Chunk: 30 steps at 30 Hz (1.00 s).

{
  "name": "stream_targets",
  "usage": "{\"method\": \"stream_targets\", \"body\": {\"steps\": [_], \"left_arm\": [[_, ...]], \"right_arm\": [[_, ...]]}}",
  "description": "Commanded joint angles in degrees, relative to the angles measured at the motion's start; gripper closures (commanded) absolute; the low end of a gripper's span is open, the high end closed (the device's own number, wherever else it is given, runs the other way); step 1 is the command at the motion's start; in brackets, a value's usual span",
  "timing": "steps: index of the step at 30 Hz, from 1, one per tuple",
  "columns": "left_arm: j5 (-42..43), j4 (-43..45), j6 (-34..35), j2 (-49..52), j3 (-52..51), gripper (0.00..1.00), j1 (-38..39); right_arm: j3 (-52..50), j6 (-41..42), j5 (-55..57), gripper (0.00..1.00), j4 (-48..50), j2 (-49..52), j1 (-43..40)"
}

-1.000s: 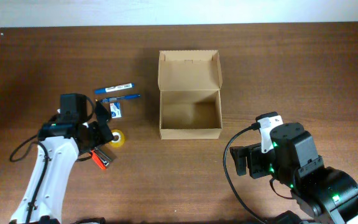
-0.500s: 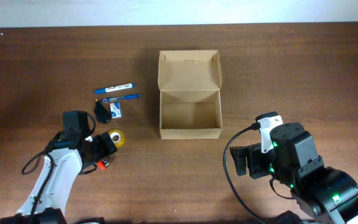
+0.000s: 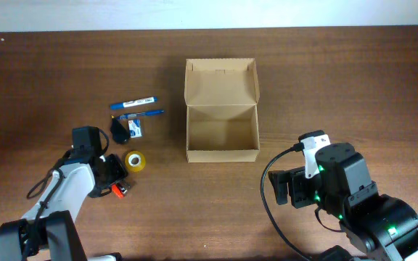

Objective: Pack container
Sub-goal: 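Carry the red stapler into the box and release it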

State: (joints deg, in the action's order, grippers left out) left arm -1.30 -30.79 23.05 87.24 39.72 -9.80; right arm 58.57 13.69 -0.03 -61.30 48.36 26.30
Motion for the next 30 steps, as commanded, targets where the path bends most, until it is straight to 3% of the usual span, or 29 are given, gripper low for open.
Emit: {"method": "stream_targets", "body": {"steps": [1,5,12,22,30], "left_arm": [[3.26,0.44,0.04,2.80,-1.60,0.53,-0.11],[3.30,0.42,0.07,2.80,-1.60,0.74,-0.11],[3.52,-0.20,1.16,2.73,0.09,0.98,-0.11],[3.04,-12.92,-0.70,1.62,20.85,0.98,1.25],[3.04,-14.16,-3.82,1.64,36.11,0.98,14.53]], "right_arm": [[-0.50,0.24,0.70,0.01,0.02,-0.37,0.33],[-0.50,0.22,0.70,0.01,0.02,-0.37,0.33],[-0.50,0.24,0.70,0.01,0.02,-0.37,0.33],[-0.50,0.22,0.70,0.01,0.00,-0.37,0.33],[-0.50,0.22,0.70,0.01,0.02,-0.37,0.33]]}}
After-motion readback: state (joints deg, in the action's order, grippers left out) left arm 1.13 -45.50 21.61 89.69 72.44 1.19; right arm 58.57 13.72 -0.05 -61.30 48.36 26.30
